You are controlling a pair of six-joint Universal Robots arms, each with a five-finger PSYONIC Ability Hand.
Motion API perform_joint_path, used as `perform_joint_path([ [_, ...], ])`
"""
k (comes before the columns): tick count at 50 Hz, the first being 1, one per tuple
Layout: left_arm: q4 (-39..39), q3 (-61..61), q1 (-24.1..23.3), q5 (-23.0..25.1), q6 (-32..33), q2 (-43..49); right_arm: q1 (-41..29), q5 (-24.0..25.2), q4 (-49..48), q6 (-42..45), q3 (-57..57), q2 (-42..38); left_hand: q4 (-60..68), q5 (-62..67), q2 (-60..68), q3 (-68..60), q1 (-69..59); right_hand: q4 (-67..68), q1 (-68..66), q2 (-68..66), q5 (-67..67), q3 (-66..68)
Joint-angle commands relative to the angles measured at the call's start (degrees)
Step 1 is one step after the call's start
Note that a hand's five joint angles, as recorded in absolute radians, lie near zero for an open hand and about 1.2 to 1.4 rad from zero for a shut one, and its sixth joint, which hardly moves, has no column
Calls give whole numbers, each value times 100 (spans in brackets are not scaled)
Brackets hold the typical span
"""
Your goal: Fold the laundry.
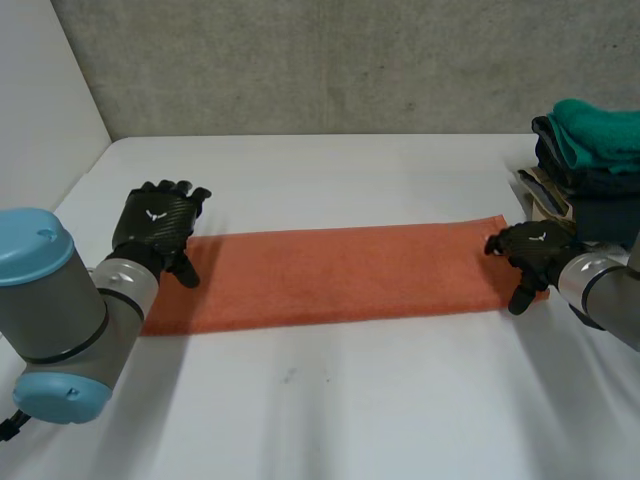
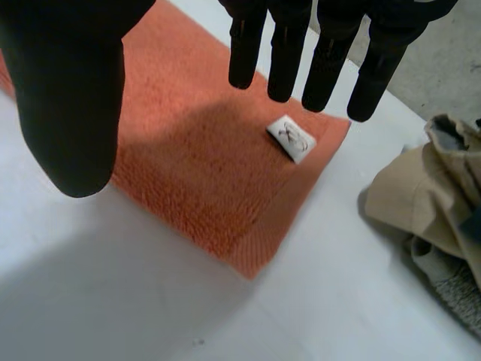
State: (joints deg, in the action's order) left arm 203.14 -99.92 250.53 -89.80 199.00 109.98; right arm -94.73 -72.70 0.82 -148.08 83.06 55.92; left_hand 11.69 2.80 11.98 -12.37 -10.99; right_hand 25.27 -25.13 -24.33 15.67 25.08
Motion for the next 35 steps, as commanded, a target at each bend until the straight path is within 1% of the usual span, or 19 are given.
perform_joint_path([
  [1,6,16,-13,15,42,41,-2,-69,-346,226,-132,-512,-30,-140,-58,98,-41,1871,-1886,-1966,1831,1891],
  [3,-3,7,-13,15,42,50,25,-112,-363,350,-176,-565,-30,-140,-58,98,-41,5392,-5407,-5487,5352,5412],
  [7,-3,-1,-4,-3,42,23,462,-463,-696,534,17,-451,-46,-157,-75,115,-24,5473,-5487,-5567,5433,5492],
  [10,-3,-28,5,-3,42,-47,640,-517,-750,666,140,-206,-30,-140,-58,98,-41,5473,-5487,-5567,5433,5492],
  [12,-3,-28,13,-3,33,-100,780,-517,-741,973,246,154,-30,-141,-59,98,-40,5473,-5487,-5567,5433,5492],
  [14,-3,-37,13,-3,33,-135,955,-587,-733,1236,272,287,-30,-140,-58,98,-41,5473,-5487,-5567,5433,5492],
  [15,-3,-37,13,-3,33,-144,1157,-631,-750,1499,307,366,-30,-140,-58,98,-41,5473,-5487,-5567,5433,5492],
  [19,-3,-63,22,-11,24,-179,1492,-684,-742,2036,273,454,-46,-157,-75,115,-24,5473,-5487,-5567,5433,5492],
  [20,-3,-63,22,-11,24,-188,1553,-727,-776,2307,273,454,-46,-157,-75,115,-24,5473,-5487,-5567,5433,5492],
  [22,-3,-63,40,-3,24,-223,1502,-754,-768,2415,264,489,-46,-157,-75,115,-24,5473,-5487,-5567,5433,5492],
  [25,-3,-72,57,-11,16,-398,897,-719,-820,2232,202,761,-46,-157,-75,115,-24,5473,-5487,-5567,5433,5492],
  [26,-3,-72,66,-11,7,-433,486,-693,-890,1970,150,875,-46,-157,-75,115,-24,5473,-5487,-5567,5433,5492],
  [29,-3,-80,84,-20,-19,-609,-123,-640,-1083,1564,97,990,-46,-157,-75,115,-24,5473,-5487,-5567,5433,5492],
  [30,-3,-89,101,-20,-28,-653,-534,-570,-1258,1380,97,1017,-46,-157,-75,115,-24,5473,-5487,-5567,5433,5492],
  [31,-3,-107,119,-20,-37,-688,-755,-535,-1364,1309,88,1017,-46,-157,-75,115,-24,5473,-5487,-5567,5433,5492],
  [33,-3,-151,154,-11,-63,-776,-1203,-447,-1628,1255,88,1000,-46,-157,-75,115,-24,5473,-5487,-5567,5433,5492],
  [34,-3,-168,154,-11,-72,-803,-1684,-342,-1934,1273,88,965,-46,-157,-75,115,-24,5473,-5487,-5567,5433,5492],
  [35,-3,-177,163,-11,-81,-820,-1933,-280,-2102,1273,88,938,-46,-157,-75,115,-24,5473,-5487,-5567,5433,5492],
])
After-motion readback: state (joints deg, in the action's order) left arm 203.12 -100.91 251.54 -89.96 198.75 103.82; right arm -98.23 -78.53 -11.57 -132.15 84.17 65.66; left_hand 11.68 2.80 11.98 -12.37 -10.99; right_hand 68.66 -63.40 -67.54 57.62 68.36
